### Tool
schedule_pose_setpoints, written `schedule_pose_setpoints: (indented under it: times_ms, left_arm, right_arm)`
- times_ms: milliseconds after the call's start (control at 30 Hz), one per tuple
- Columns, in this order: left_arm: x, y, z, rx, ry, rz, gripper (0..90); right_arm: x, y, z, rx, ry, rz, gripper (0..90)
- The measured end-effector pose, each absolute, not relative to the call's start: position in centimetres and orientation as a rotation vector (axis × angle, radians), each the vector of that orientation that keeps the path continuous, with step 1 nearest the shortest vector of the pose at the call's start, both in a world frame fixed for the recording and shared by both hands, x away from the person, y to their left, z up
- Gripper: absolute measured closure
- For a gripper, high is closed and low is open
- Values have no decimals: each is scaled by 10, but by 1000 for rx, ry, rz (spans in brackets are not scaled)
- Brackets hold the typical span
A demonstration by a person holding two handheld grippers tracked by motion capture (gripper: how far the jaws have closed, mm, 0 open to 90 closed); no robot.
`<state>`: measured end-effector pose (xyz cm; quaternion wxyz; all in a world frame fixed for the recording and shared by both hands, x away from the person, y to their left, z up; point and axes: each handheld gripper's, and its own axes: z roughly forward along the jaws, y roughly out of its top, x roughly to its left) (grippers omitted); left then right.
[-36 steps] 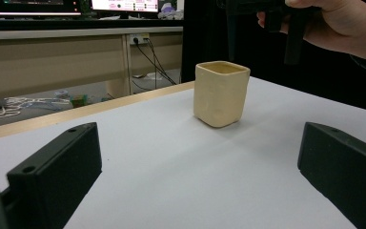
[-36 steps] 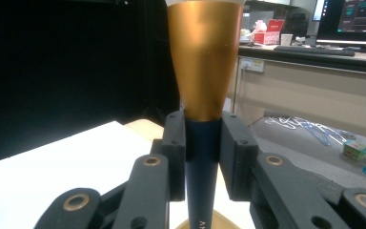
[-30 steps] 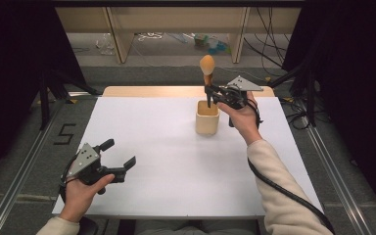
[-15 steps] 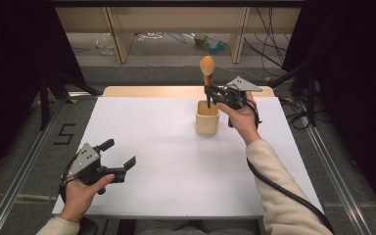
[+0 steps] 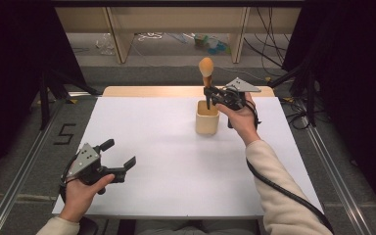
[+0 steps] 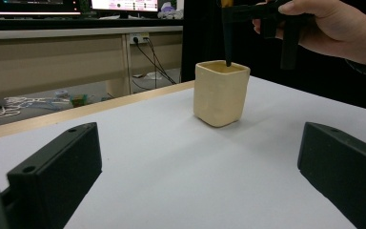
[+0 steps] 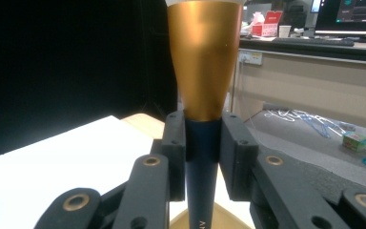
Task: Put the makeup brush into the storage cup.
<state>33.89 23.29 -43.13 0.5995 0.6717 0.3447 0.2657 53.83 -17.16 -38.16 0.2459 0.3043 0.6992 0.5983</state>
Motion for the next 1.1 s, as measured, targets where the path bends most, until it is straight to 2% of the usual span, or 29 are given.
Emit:
schedule_pose_setpoints:
  times_ms: [1100]
  left_arm:
    - [339, 233, -431, 1559, 801, 617, 4]
  right_arm:
    - [543, -170, -390, 806, 1908, 1619, 749]
